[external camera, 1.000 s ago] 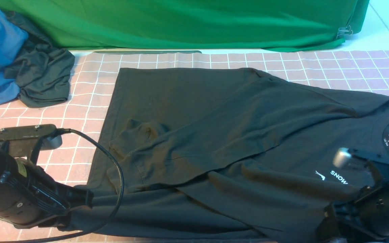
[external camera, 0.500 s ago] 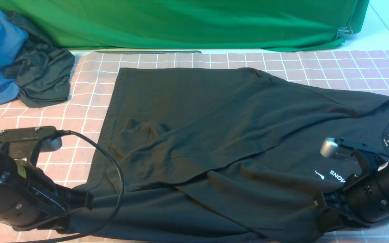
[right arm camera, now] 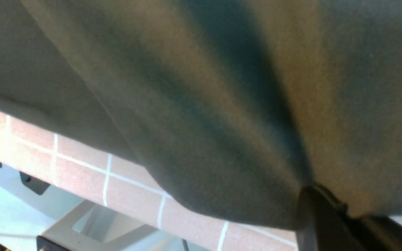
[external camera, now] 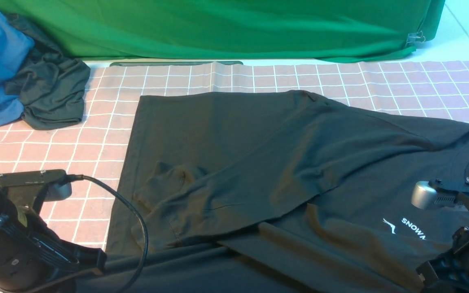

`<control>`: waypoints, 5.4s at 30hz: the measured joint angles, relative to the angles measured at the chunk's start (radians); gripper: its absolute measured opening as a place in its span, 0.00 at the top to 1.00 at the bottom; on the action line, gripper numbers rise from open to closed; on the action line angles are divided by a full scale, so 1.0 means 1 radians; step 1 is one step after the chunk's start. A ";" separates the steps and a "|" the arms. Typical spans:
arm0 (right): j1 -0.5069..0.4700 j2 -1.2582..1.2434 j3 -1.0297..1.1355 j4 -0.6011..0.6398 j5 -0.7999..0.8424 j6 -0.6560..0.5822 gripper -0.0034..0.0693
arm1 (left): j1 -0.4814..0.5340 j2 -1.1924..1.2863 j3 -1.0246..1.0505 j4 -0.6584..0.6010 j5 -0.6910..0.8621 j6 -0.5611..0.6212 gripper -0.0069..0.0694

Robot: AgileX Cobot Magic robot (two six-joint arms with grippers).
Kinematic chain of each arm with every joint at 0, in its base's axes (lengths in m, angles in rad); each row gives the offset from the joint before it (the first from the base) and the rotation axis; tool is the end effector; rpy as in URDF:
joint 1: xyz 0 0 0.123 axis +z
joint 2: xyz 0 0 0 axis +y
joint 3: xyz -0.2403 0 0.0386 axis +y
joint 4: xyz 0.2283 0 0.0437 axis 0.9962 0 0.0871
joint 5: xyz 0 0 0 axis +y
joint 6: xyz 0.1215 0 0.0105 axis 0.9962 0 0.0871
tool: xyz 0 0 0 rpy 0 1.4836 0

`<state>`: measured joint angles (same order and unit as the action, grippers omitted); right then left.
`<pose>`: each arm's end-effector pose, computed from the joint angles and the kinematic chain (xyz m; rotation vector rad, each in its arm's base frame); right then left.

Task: Fold a long-sleeved shirt over a pink coffee tablecloth.
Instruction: 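Grasp the near edge of the shirt at its hem and shoulder corners, then fold the black garment in half by bringing its near edge over to the far edge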

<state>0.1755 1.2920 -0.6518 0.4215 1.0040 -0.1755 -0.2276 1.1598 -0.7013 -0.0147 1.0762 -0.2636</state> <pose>0.1763 0.0740 0.1490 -0.1919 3.0726 0.5545 0.1734 -0.0418 0.1758 -0.0638 3.0239 -0.0650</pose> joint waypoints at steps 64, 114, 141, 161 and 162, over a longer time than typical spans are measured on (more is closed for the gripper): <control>0.160 0.028 0.020 -0.206 -0.058 0.175 0.13 | 0.000 0.000 0.000 -0.051 0.037 0.005 0.85; 0.104 0.208 -0.234 -0.264 -0.073 0.254 0.88 | 0.013 0.069 -0.136 -0.008 -0.156 -0.271 0.85; -0.111 0.733 -1.040 -0.271 0.158 0.146 0.88 | 0.129 0.687 -0.817 -0.204 -0.218 -0.226 0.85; -0.120 1.082 -1.494 -0.274 0.153 0.142 0.88 | 0.129 0.992 -1.156 -0.034 -0.127 -0.319 0.85; -0.120 1.083 -1.494 -0.274 0.134 0.142 0.88 | 0.129 0.992 -1.156 -0.026 -0.131 -0.323 0.85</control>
<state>0.0553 2.3750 -2.1461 0.1480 1.1375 -0.0331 -0.0985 2.1519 -1.8578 -0.0409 0.9448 -0.5867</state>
